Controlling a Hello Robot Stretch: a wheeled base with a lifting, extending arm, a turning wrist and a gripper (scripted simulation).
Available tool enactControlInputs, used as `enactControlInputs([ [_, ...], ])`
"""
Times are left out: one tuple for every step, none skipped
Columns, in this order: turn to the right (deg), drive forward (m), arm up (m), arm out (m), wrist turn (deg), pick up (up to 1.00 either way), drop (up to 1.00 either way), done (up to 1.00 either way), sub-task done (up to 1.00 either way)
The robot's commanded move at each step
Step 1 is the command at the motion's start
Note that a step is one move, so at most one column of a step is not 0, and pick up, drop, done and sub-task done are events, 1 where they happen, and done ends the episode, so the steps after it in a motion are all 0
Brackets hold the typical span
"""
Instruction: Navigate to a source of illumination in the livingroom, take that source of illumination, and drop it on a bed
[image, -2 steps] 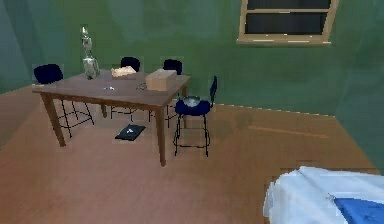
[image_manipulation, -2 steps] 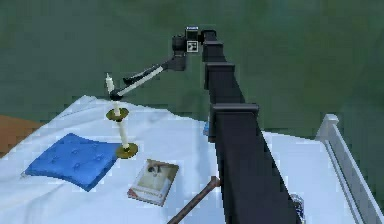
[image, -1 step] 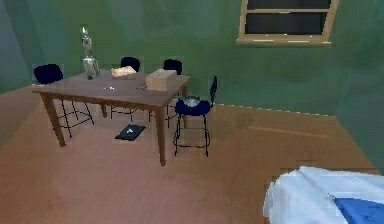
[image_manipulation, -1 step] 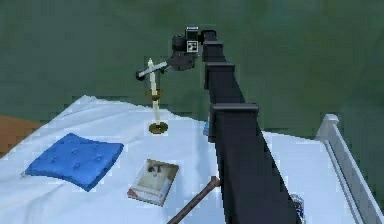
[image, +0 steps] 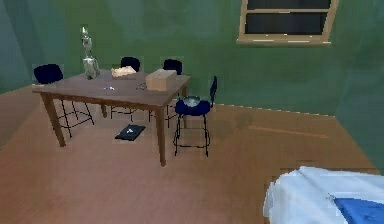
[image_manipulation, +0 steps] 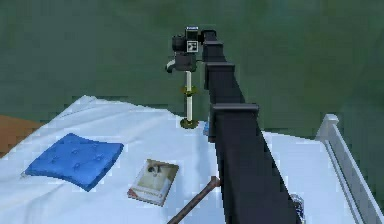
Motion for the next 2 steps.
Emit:
enactControlInputs([
  [0.0,0.00,-0.26,0.00,0.0,0.00,0.00,0.00,0.00],
  [0.0,0.00,-0.32,0.00,0.0,0.00,0.00,0.00,0.00],
])
